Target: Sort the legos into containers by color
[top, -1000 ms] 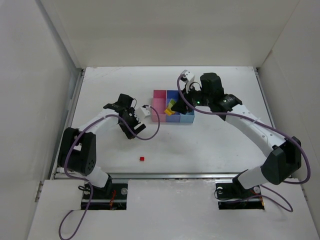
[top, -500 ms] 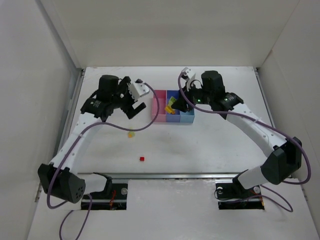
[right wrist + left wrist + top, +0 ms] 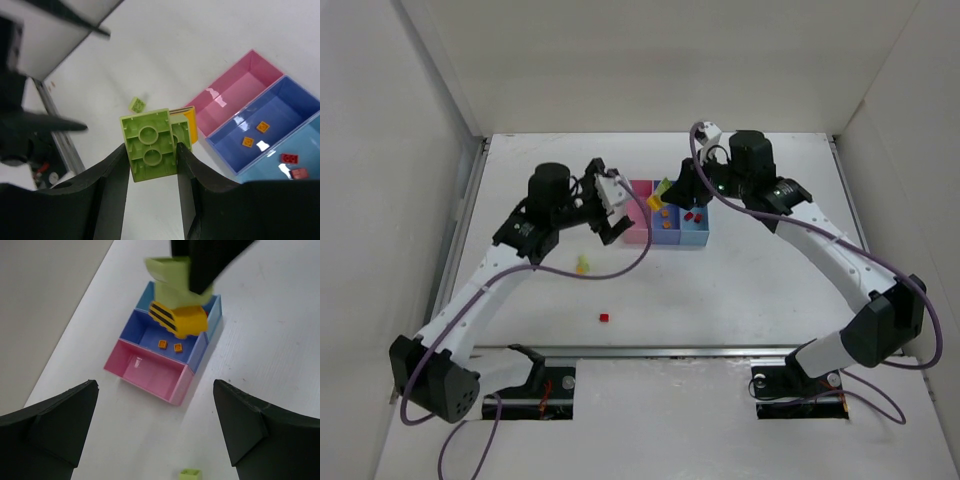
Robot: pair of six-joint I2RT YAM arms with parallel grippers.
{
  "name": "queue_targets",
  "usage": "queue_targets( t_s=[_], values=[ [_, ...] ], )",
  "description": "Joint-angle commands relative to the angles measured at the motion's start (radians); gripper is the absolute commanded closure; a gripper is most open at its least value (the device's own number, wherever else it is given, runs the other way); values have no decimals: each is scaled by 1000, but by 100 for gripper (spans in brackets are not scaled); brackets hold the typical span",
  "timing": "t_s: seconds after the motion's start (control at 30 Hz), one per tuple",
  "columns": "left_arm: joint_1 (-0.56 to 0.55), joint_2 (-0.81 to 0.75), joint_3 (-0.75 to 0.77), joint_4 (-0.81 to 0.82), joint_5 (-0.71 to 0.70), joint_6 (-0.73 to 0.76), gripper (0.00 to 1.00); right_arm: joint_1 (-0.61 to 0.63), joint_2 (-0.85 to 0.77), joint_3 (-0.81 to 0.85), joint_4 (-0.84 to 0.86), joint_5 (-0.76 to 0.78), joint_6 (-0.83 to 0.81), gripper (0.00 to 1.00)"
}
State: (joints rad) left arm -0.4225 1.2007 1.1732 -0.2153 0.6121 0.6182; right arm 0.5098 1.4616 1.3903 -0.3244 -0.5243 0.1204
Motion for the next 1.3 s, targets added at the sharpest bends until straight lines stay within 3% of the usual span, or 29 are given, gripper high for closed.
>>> queue_targets(
  t_s=[0.0, 0.1, 0.23, 0.37, 0.47, 0.7, 1.03, 1.27],
  values=[
    [-90, -147, -145, 228, -189, 44, 0, 2, 8, 50, 108, 62, 232, 100],
    [-183, -164, -176, 260, -288, 29, 0, 41, 19, 41, 119, 147, 316, 100],
    [-246, -92, -107, 214, -415, 0, 0, 91, 19, 41, 139, 222, 378, 100],
    [-292, -79, -118, 275, -538, 9, 0, 110, 28, 50, 139, 231, 410, 100],
    [-306, -56, -129, 277, -552, 18, 0, 110, 28, 50, 148, 221, 430, 100],
    [-306, -35, -116, 269, -566, 0, 21, 119, 28, 29, 159, 211, 430, 100],
    [-306, -24, -116, 287, -520, 0, 32, 137, 37, 29, 168, 165, 430, 100],
    [-306, -24, -126, 266, -520, -9, 54, 137, 28, 18, 168, 147, 421, 100]
  ],
)
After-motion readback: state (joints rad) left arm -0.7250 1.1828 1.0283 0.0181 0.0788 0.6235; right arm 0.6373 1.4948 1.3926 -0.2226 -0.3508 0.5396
